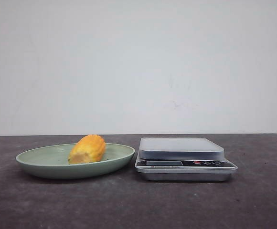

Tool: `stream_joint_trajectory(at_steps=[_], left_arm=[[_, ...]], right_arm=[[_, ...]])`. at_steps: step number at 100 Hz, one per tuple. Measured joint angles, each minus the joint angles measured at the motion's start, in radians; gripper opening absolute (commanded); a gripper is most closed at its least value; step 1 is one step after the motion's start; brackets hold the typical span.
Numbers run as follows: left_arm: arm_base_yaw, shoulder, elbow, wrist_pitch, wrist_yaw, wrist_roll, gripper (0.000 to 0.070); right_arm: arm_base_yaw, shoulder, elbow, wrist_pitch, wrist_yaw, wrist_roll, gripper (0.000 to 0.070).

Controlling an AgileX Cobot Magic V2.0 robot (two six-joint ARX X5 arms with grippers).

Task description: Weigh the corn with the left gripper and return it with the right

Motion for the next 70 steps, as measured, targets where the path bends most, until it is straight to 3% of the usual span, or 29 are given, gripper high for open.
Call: stream_joint_trajectory(at_steps=[26,46,70], left_arm=[[0.000,0.000,0.000,0.000,0.000,0.000,0.0004],[0.000,0.000,0.000,0.000,0.000,0.000,0.0004],[0.000,0.000,0.000,0.000,0.000,0.000,0.0004]], right_arm=[[-0.037,-0.004,-0.012,0.057,0.077,-0.047,0.0009],[-0.198,-0.080,-0.220,0.311,0.071,-0.143,0.0009],[-0.331,-0.201,-0.588,0.654,0.018,-0.175,0.0009]])
